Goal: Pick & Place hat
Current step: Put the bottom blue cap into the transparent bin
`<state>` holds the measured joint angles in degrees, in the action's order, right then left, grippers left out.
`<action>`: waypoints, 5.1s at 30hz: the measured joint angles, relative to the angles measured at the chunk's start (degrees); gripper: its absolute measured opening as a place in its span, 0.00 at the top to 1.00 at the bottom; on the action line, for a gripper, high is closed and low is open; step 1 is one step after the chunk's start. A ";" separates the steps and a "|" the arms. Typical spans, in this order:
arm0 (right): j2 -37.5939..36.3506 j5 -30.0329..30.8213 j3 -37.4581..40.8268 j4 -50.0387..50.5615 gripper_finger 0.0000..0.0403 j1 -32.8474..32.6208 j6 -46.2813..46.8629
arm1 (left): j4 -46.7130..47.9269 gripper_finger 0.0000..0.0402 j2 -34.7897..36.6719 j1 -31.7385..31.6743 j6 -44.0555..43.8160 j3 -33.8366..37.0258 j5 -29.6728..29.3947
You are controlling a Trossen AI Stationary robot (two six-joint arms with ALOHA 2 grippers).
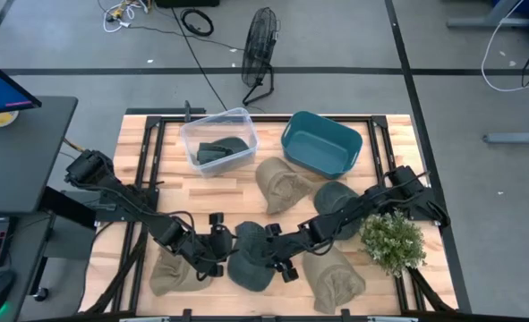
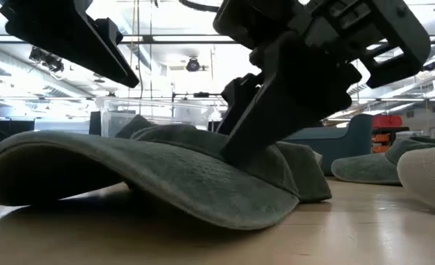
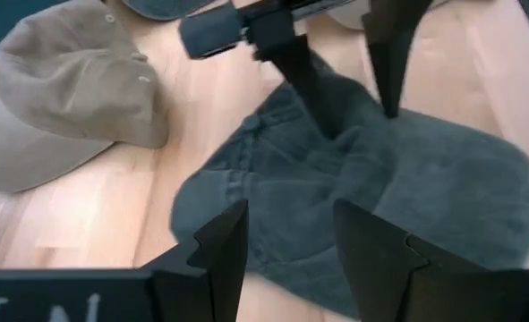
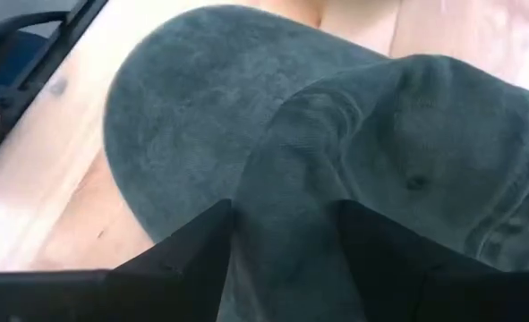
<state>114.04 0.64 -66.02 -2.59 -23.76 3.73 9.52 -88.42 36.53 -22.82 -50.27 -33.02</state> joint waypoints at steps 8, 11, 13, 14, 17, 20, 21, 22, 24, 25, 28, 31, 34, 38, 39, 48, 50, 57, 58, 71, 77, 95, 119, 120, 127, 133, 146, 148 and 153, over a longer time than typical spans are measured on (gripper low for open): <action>-0.84 -0.19 0.00 0.85 0.74 0.66 -9.13 | -6.78 0.58 0.00 -0.53 10.02 -0.02 5.28; -0.98 -0.17 0.00 0.48 0.92 1.20 -11.41 | -8.45 0.58 0.00 -2.07 11.49 -0.02 8.12; -0.98 0.18 0.00 0.57 0.97 1.53 -13.22 | -9.48 0.58 0.00 -3.44 11.50 -0.01 11.76; -0.98 0.67 0.00 0.57 0.96 1.65 -14.07 | -9.58 0.58 0.00 -4.12 11.45 -0.01 13.20; -1.06 1.97 0.00 0.59 0.93 1.90 -16.80 | -9.49 0.58 0.00 -6.21 10.85 -0.01 18.32; -1.39 2.22 0.02 0.14 0.95 1.95 -19.79 | -9.33 0.58 0.00 -8.24 9.02 0.00 22.96; -1.63 2.54 0.03 -0.07 0.97 1.95 -20.49 | -9.18 0.58 0.00 -8.73 8.53 0.01 23.46; -2.00 3.11 0.04 -0.01 0.98 1.95 -21.09 | -9.13 0.58 -0.03 -9.15 8.51 -0.01 23.87; -2.79 4.85 0.04 -0.41 0.98 1.95 -22.15 | -9.05 0.58 -0.35 -9.89 8.51 0.00 25.10; -3.18 6.38 0.04 -0.31 0.98 1.93 -22.38 | -8.93 0.58 -0.50 -10.20 8.47 0.01 26.26; -4.21 9.40 0.04 0.06 0.97 1.94 -23.68 | -9.25 0.58 -1.55 -10.76 8.46 -0.08 28.22; -5.41 9.25 0.04 0.22 0.98 1.97 -26.41 | -9.02 0.58 -2.65 -11.34 8.49 0.01 27.95; -6.04 8.68 0.13 0.61 0.99 1.81 -27.29 | -9.23 0.58 -3.44 -11.94 8.68 -0.08 27.13; -6.15 6.67 0.09 1.89 0.99 1.85 -25.49 | -10.07 0.58 -3.52 -11.93 11.30 -0.05 26.89; -6.19 6.15 0.09 2.87 0.99 1.86 -24.82 | -11.07 0.58 -3.52 -11.85 11.74 -0.04 26.82; -6.19 3.68 0.05 1.16 0.99 1.60 -25.86 | -13.02 0.58 -3.52 -13.80 15.47 -0.02 25.42; -6.19 4.80 0.04 -0.23 0.99 1.56 -26.22 | -12.67 0.58 -3.93 -14.37 14.44 -0.03 27.46; -6.09 5.73 0.07 -1.55 0.99 1.61 -29.64 | -11.68 0.58 -4.92 -14.34 12.85 -0.10 30.39; -6.10 5.58 0.06 -0.95 0.99 1.64 -29.09 | -12.17 0.58 -4.92 -14.27 13.10 -0.09 30.35; -6.14 6.36 0.00 2.83 0.99 1.76 -27.99 | -13.38 0.58 -4.48 -15.24 5.88 0.03 30.74; -6.14 6.60 0.00 0.06 0.99 1.65 -30.90 | -12.89 0.58 -4.48 -15.17 6.93 0.03 30.74; -6.14 12.51 0.02 -1.50 0.90 1.82 -29.46 | -10.51 0.97 -4.46 -14.92 7.38 -0.02 30.51; -9.79 39.91 -0.04 4.96 0.51 -8.45 -13.70 | -5.41 0.97 16.24 -18.81 6.25 0.01 -5.06; -9.79 39.93 -0.04 5.38 0.51 -8.39 -13.04 | -5.72 0.97 17.63 -19.97 7.12 0.01 -5.88; -9.79 40.00 -0.04 8.50 0.51 -6.64 -10.71 | -6.08 0.97 23.90 -32.28 11.45 0.01 -6.38; -9.79 39.93 -0.04 8.86 0.51 -5.47 -10.79 | -6.13 0.97 22.66 -43.85 10.86 -0.07 -6.42; -9.79 39.87 -0.02 10.01 0.51 -5.08 -10.84 | -4.25 0.93 10.02 -54.31 6.96 -0.02 -6.41; -9.79 39.89 -0.02 10.71 0.51 -5.08 -11.50 | -2.46 0.91 8.78 -53.96 7.27 -0.02 -5.75; -9.79 39.87 -0.02 11.40 0.51 -4.89 -12.29 | 2.60 0.79 7.76 -53.94 7.19 -0.02 -2.55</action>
<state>104.25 40.51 -66.04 8.81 -28.65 -8.56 12.12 -80.66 -17.41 -15.64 -50.28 -35.58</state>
